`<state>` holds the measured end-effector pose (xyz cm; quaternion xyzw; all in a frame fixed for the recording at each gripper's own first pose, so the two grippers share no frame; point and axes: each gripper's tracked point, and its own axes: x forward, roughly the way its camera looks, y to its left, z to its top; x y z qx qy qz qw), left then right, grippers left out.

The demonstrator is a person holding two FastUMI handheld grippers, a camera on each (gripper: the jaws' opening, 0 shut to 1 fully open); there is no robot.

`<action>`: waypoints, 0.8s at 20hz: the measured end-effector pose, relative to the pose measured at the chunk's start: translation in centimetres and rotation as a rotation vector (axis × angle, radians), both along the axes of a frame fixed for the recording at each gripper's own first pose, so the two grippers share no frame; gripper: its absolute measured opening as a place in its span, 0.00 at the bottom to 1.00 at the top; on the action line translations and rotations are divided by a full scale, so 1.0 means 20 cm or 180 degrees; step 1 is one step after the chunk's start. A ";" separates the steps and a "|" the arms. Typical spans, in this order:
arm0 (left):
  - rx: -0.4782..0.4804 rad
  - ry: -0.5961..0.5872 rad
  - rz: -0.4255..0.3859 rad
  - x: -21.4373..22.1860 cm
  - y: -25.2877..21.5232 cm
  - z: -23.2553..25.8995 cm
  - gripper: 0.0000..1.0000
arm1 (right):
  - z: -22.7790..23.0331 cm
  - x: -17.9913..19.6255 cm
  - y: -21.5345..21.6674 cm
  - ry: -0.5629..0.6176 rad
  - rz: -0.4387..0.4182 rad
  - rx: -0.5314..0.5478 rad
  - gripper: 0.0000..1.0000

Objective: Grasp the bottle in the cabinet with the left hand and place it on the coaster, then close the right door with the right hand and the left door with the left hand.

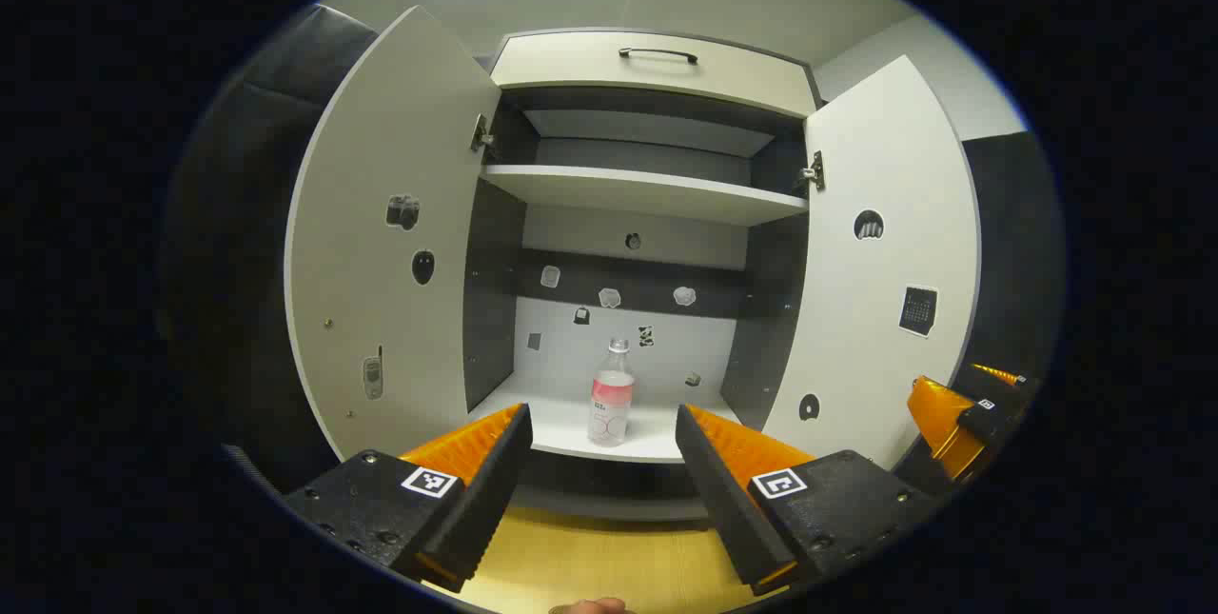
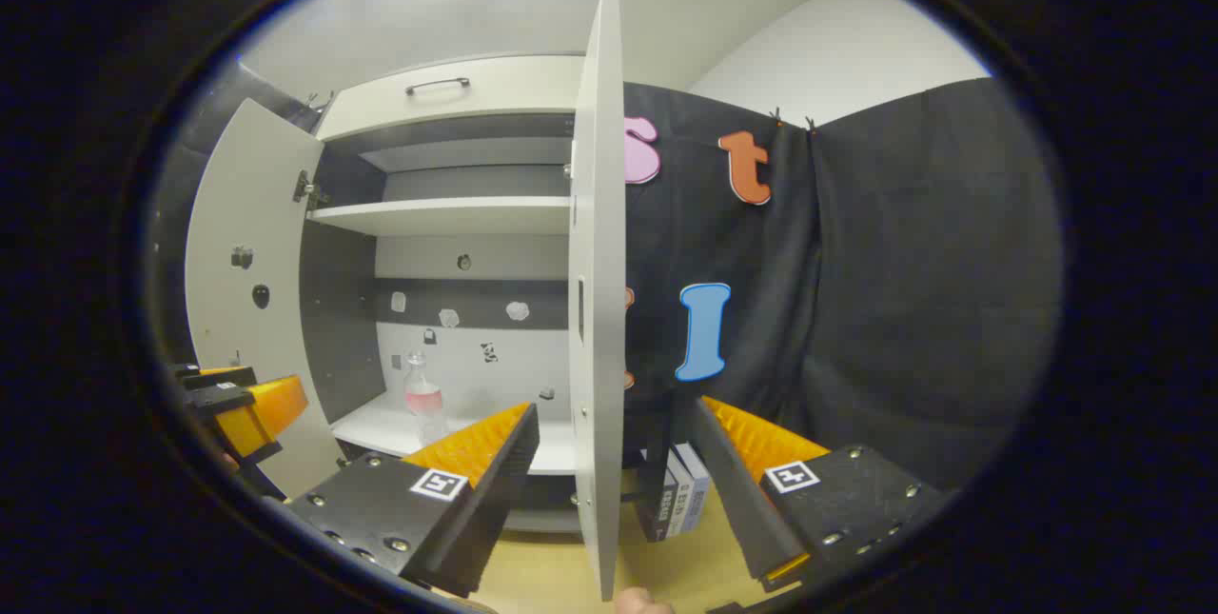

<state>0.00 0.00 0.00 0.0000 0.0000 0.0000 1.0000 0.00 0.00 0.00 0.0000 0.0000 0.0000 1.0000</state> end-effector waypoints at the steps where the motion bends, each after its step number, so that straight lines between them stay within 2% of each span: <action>1: 0.0015 -0.0007 -0.0002 0.00 0.00 0.00 0.96 | 0.00 0.00 -0.01 -0.0016 -0.0017 -0.0029 0.98; 3: 0.0007 0.0000 -0.0013 0.01 -0.01 -0.01 0.96 | 0.00 0.00 0.01 -0.0021 -0.0009 -0.0031 0.98; 4: -0.0008 -0.0004 -0.0023 0.01 -0.01 -0.01 0.96 | 0.00 0.01 0.01 -0.0017 -0.0011 -0.0027 0.93; 5: -0.0019 -0.0007 -0.0023 0.01 -0.01 -0.01 0.97 | 0.00 0.00 -0.01 -0.0008 -0.0048 -0.0048 0.93; 6: -0.0022 -0.0004 -0.0010 0.00 0.00 -0.01 0.96 | 0.00 0.00 -0.01 -0.0011 -0.0090 -0.0073 0.98; 7: -0.0017 0.0003 -0.0004 0.00 0.01 -0.01 0.96 | 0.00 0.00 -0.01 -0.0005 -0.0102 -0.0076 0.98; 8: -0.0009 0.0008 0.0004 0.00 0.01 -0.01 0.96 | 0.00 0.00 -0.01 0.0007 -0.0101 -0.0064 0.93; 11: -0.0048 -0.0025 -0.0006 -0.01 0.03 0.00 0.96 | 0.00 0.00 -0.03 -0.0001 -0.0172 -0.0114 0.93; 12: -0.0085 -0.0052 -0.0021 -0.02 0.03 0.01 0.97 | 0.00 -0.01 -0.03 -0.0011 -0.0171 -0.0135 0.98; 14: -0.0125 -0.0098 -0.0041 -0.03 0.03 0.03 0.96 | -0.01 0.00 -0.02 -0.0002 -0.0131 -0.0114 0.98; 15: -0.0123 -0.0104 -0.0034 -0.03 0.04 0.04 0.96 | -0.01 0.00 -0.03 -0.0004 -0.0130 -0.0111 0.98; 16: -0.0110 -0.0112 -0.0021 -0.03 0.04 0.04 0.96 | 0.00 0.00 -0.03 -0.0011 -0.0140 -0.0121 0.93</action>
